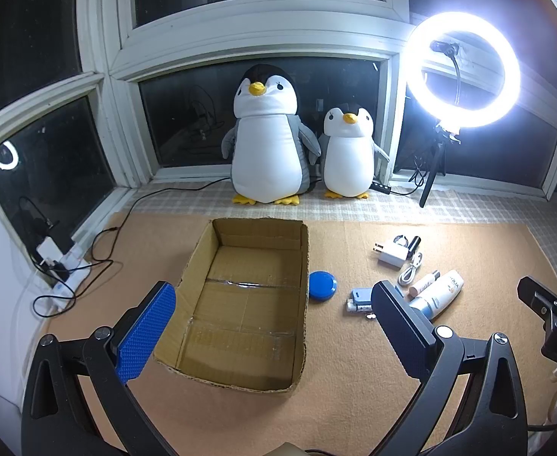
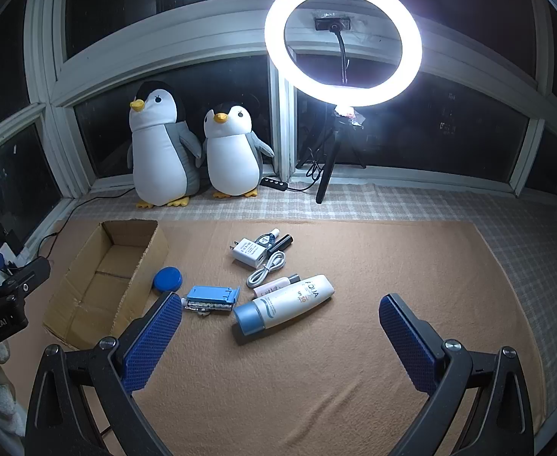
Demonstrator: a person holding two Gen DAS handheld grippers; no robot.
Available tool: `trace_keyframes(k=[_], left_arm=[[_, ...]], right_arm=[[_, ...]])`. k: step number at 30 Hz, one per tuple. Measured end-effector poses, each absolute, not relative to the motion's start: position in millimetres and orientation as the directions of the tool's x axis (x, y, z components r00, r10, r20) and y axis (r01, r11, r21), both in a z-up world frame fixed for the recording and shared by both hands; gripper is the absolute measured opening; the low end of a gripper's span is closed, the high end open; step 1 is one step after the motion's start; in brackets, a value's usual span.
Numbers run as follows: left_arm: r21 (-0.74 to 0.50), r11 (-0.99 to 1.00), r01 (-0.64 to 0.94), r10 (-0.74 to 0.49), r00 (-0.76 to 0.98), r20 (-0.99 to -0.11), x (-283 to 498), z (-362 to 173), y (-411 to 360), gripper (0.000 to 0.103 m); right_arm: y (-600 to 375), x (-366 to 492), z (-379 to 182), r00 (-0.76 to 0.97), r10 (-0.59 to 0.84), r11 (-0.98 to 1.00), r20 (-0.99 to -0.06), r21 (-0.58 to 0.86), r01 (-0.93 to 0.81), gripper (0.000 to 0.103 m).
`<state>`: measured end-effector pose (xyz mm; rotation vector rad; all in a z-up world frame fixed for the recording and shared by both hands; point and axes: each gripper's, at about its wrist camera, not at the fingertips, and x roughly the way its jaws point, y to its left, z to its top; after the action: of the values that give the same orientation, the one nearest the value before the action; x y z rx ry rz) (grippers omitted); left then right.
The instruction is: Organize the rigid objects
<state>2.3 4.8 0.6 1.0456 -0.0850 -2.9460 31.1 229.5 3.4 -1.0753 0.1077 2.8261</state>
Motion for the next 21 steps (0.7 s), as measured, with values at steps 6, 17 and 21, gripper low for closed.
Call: trace_keyframes(k=[6, 17, 21], left_arm=[[0.056, -0.998, -0.005, -0.031, -0.777, -0.629, 2.4, 0.7, 4.5, 0.102], [0.055, -0.998, -0.005, -0.03, -0.777, -0.629, 2.4, 0.9, 3.9, 0.102], [0.054, -0.999, -0.003, -0.031, -0.775, -0.631, 1.8, 0.5, 3.3, 0.102]], right_arm=[[229.4, 31.1, 3.1, -0.741, 0.083, -0.991, -0.666, 0.025, -0.133, 0.103], [227.4, 30.8, 2.2, -0.74, 0.082, -0.991, -0.668, 0.024, -0.132, 0.103], [226.1, 31.0, 0.6, -0.739, 0.082, -0.991, -0.668, 0.023, -0.131, 0.103]])
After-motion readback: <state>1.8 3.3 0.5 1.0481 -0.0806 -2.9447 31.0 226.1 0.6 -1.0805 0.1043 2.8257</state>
